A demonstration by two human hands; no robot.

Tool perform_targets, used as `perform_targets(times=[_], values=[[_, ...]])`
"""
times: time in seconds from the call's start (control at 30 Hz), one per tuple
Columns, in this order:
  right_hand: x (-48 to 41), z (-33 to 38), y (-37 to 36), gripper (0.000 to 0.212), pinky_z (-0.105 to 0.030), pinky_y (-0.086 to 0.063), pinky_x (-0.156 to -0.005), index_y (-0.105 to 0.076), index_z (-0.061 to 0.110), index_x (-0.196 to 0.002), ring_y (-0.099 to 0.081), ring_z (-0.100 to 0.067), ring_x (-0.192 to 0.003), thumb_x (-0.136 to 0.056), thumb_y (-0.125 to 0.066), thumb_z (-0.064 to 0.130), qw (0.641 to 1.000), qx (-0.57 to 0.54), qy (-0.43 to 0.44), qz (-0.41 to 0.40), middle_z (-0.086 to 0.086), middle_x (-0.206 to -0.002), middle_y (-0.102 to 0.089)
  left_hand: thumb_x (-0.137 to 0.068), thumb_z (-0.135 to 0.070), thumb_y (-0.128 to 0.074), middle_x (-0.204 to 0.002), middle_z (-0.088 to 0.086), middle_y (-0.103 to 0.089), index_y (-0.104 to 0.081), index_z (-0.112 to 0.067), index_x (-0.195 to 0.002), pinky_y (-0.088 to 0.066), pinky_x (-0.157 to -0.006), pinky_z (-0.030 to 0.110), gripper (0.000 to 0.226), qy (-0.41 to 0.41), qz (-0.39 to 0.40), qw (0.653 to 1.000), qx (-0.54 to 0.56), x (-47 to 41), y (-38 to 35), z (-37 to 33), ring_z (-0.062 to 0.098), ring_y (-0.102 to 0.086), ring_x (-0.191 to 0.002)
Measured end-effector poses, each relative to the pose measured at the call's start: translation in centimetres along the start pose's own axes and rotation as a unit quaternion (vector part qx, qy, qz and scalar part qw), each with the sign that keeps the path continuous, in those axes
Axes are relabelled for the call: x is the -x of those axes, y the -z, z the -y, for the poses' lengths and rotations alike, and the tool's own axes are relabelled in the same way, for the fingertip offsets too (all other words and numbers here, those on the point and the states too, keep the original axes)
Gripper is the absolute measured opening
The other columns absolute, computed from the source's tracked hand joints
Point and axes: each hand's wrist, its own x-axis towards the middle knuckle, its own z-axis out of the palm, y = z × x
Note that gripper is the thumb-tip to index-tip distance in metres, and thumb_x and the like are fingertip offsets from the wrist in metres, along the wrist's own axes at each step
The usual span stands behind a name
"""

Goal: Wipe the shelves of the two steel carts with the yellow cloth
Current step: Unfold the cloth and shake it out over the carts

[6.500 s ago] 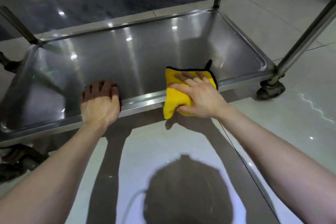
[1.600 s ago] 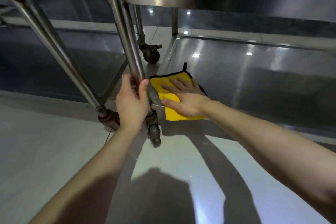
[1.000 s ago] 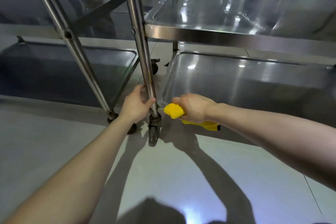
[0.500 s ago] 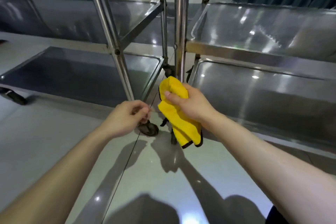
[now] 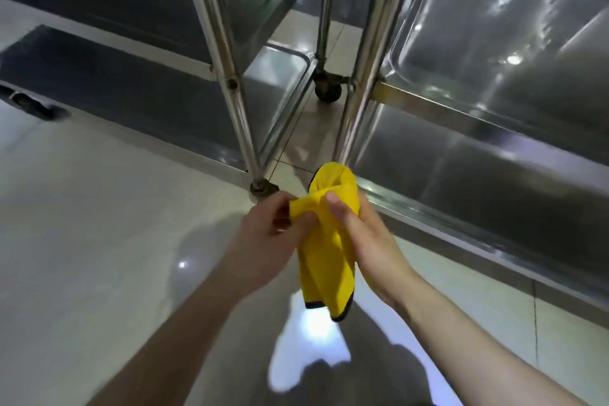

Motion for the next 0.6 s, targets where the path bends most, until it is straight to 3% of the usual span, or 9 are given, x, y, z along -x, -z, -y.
perform_targets(times=[0.07,0.17,0.3,0.4,0.47,0.53,0.6], values=[[1.1,-1.0,-0.3,0.064,-0.040,-0.051,-0.107,-0.064,0.044,-0.138,-0.069,-0.013,-0.124,-0.082,-0.060,0.074,0.994,-0.076,-0.073,0.013,0.012,-0.129,-0.075,-0.096,-0.050,-0.066,-0.087,0.009,-0.068,-0.065,-0.012,-0.103,-0.050,-0.076,0.035,0.039,0.025,-0.024,0.999,0.008,1.8,-0.3,0.1,0.015,-0.061,-0.078],[3.3,-2.6,-1.0,0.059,-0.036,-0.054,-0.094,-0.065,0.031,-0.139,-0.072,-0.018,-0.116,-0.086,-0.055,0.056,0.975,-0.158,-0.153,0.018,0.002,-0.127,-0.076,-0.103,-0.051,-0.063,-0.081,0.002,-0.062,-0.059,-0.019,-0.101,-0.041,-0.063,0.018,0.032,0.045,-0.059,0.997,-0.016,5.4,-0.4,1.1,0.003,-0.053,-0.067],[8.8,-3.1,-1.7,0.032,-0.038,-0.055,-0.097,-0.061,0.032,-0.132,-0.072,-0.015,-0.105,-0.101,-0.062,0.023,0.981,-0.051,-0.186,0.011,0.007,-0.114,-0.076,-0.099,-0.050,-0.052,-0.086,0.000,-0.065,-0.061,-0.021,-0.109,-0.045,-0.067,0.032,0.032,0.088,-0.092,0.991,-0.041,10.6,1.1,1.3,0.013,-0.060,-0.076],[12.5,-0.8,-2.0,0.026,-0.029,-0.051,-0.082,-0.059,0.006,-0.129,-0.058,-0.022,-0.092,-0.103,-0.061,0.000,0.976,0.008,-0.218,-0.009,-0.010,-0.107,-0.065,-0.107,-0.043,-0.056,-0.086,-0.002,-0.067,-0.061,-0.024,-0.109,-0.047,-0.072,0.033,0.021,0.084,-0.062,0.991,-0.084,12.9,3.6,-1.5,0.012,-0.062,-0.081],[14.5,2.3,-2.2,0.033,-0.021,-0.051,-0.074,-0.055,-0.005,-0.133,-0.057,-0.017,-0.089,-0.101,-0.064,-0.001,0.971,0.097,-0.217,0.014,-0.011,-0.113,-0.062,-0.102,-0.049,-0.053,-0.082,-0.006,-0.065,-0.058,-0.031,-0.105,-0.045,-0.067,0.027,0.019,0.063,-0.028,0.991,-0.119,13.8,5.9,-4.9,0.009,-0.062,-0.078],[16.0,6.7,-2.6,0.057,-0.026,-0.054,-0.093,-0.050,0.012,-0.148,-0.062,-0.014,-0.112,-0.096,-0.074,0.013,0.962,0.196,-0.185,0.033,-0.001,-0.138,-0.060,-0.099,-0.053,-0.052,-0.076,-0.009,-0.061,-0.058,-0.034,-0.102,-0.041,-0.063,0.028,0.020,0.051,-0.004,0.988,-0.148,14.8,8.6,-8.8,0.008,-0.059,-0.071],[17.2,12.0,-3.4,0.083,-0.019,-0.044,-0.109,-0.040,0.029,-0.160,-0.049,-0.005,-0.137,-0.090,-0.084,0.023,0.968,0.219,-0.102,0.070,0.014,-0.155,-0.046,-0.097,-0.055,-0.053,-0.074,-0.007,-0.061,-0.060,-0.031,-0.098,-0.040,-0.062,0.030,0.025,0.044,0.009,0.985,-0.168,15.9,11.4,-12.8,0.011,-0.057,-0.069]])
